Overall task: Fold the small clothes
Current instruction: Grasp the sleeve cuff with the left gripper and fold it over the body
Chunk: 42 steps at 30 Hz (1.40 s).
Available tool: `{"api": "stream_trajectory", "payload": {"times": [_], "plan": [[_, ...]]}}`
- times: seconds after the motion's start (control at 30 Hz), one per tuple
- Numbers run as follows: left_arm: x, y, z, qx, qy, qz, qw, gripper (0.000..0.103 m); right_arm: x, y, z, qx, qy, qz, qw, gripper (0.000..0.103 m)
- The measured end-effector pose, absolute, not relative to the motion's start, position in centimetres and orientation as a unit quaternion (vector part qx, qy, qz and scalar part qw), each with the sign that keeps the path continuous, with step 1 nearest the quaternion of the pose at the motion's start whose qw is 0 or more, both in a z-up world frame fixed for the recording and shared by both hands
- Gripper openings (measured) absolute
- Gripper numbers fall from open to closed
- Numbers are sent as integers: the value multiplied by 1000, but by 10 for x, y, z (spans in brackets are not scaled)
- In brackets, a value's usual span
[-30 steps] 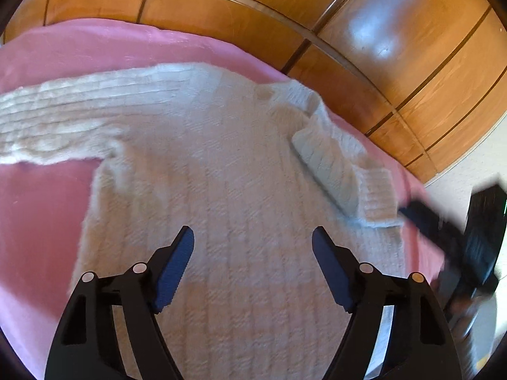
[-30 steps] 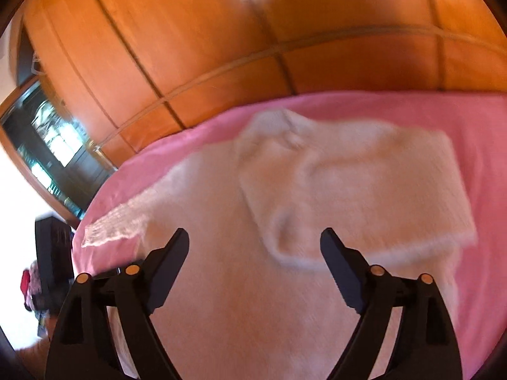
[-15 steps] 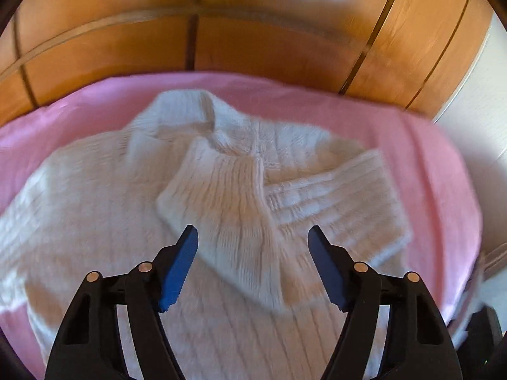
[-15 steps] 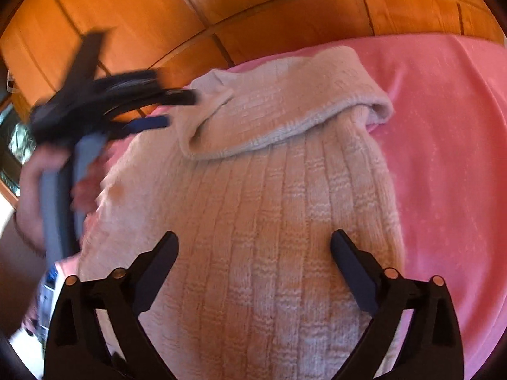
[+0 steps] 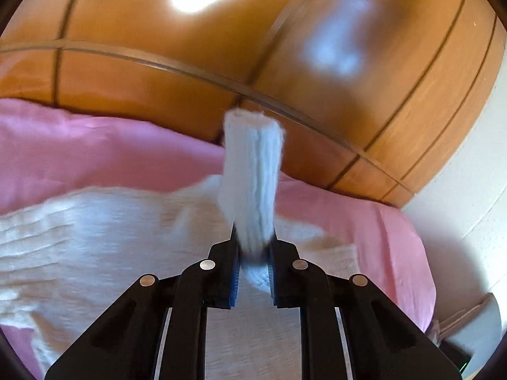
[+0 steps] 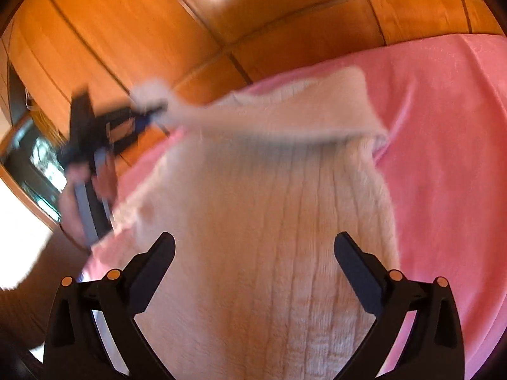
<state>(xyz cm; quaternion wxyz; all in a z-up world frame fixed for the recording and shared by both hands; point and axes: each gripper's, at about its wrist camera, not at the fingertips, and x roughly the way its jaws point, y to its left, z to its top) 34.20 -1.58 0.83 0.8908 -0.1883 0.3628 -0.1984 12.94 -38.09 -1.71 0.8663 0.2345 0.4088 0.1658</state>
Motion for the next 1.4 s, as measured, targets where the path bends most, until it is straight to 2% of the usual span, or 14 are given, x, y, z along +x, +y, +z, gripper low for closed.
{"api": "stream_trajectory", "payload": {"times": [0.2,0.3,0.4,0.47,0.5,0.53,0.57,0.73,0.9,0.97,1.0,1.03,1.27,1.4], "plan": [[340,27,-54,-226,429,-165,859,17,167,-388,-3,241,395,140,875,99],[336,49,-75,-296,443,-148,833,62,196,-376,-1,211,400,130,882,98],[331,73,-86,-358,438,-137,813,61,223,-361,-4,179,410,110,888,98],[332,78,-89,-357,443,-129,812,43,244,-352,-14,147,422,84,891,98],[333,77,-89,-332,450,-120,820,26,252,-349,-23,133,432,68,889,98],[334,74,-90,-301,460,-106,829,15,263,-347,-37,121,446,53,885,98],[339,71,-86,-289,464,-101,831,12,268,-345,-48,114,460,40,880,98],[344,70,-82,-246,455,-88,851,12,266,-321,-73,17,450,-6,893,101],[335,73,-79,-235,459,-53,855,16,267,-330,-76,29,450,-1,893,101],[315,86,-70,-231,448,-50,862,28,266,-330,-74,27,449,-2,893,101],[306,94,-67,-237,446,-48,862,47,266,-331,-74,27,448,-2,893,101],[298,101,-66,-245,446,-43,860,51,266,-329,-74,27,448,-2,894,101],[214,224,-69,-393,395,39,829,51,264,-323,-73,22,446,-5,895,101],[176,301,-76,-430,374,144,809,51,263,-321,-73,17,446,-8,895,101]]}}
